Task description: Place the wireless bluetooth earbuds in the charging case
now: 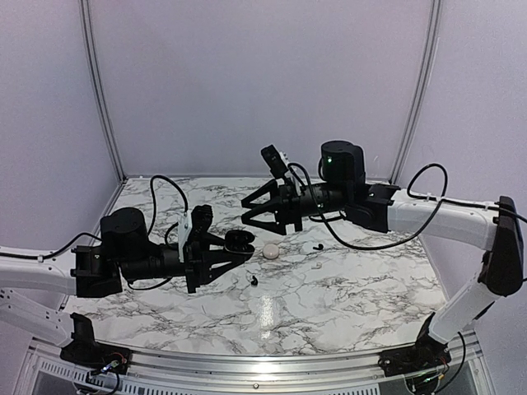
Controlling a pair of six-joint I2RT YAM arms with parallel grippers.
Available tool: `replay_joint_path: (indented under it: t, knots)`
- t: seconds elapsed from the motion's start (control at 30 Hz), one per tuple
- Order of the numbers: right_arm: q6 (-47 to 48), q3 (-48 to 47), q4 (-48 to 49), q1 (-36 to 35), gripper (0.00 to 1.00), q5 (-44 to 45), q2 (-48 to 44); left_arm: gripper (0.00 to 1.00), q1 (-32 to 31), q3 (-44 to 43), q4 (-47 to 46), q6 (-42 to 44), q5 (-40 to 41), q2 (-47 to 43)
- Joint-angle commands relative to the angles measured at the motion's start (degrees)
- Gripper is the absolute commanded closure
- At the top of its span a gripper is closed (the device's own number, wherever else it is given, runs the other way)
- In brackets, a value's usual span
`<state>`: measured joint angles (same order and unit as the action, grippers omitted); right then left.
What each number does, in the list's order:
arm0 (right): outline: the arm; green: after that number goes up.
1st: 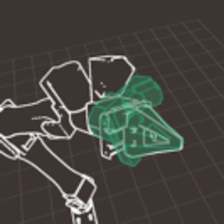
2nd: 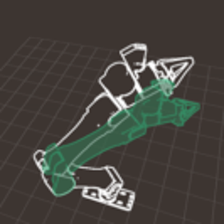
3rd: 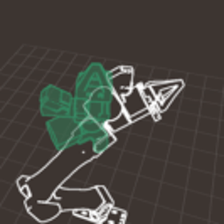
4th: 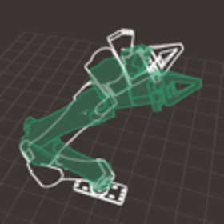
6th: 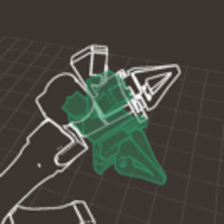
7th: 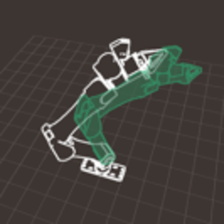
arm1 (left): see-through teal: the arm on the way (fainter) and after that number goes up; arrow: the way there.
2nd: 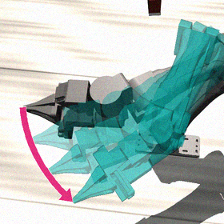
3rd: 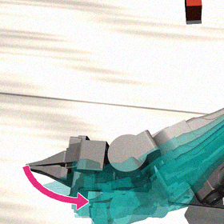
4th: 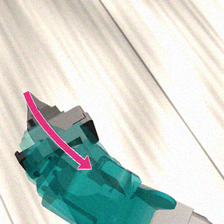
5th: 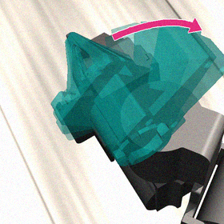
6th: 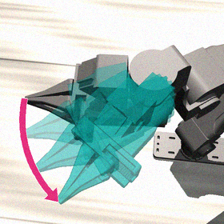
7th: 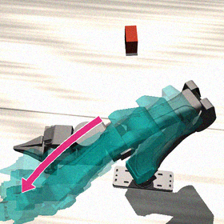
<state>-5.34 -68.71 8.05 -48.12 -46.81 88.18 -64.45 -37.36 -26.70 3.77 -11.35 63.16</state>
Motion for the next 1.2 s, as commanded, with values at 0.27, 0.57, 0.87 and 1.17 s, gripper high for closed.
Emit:
replay_joint_path:
  t: [0.27, 0.57, 0.87, 1.17]
  knots:
    - [-0.19, 4.77, -0.15, 3.21, 0.35, -0.3, -8.39, 1.0, -0.15, 7.33, -1.25, 10.66, 0.95, -6.98]
    - [2.31, 16.97, -3.28, 3.51, 0.38, 8.6, -10.39, 1.0, 1.45, 11.24, -1.79, 6.06, 7.28, -11.63]
    - [6.57, 13.74, -11.98, -0.33, 0.46, 19.94, -0.04, 1.0, 3.08, 15.39, -2.63, 5.26, 8.5, -14.58]
    - [0.22, 12.3, -8.63, -5.21, 0.36, 27.34, 10.82, 1.0, 3.1, 15.83, -2.6, 5.24, 10.94, -15.76]
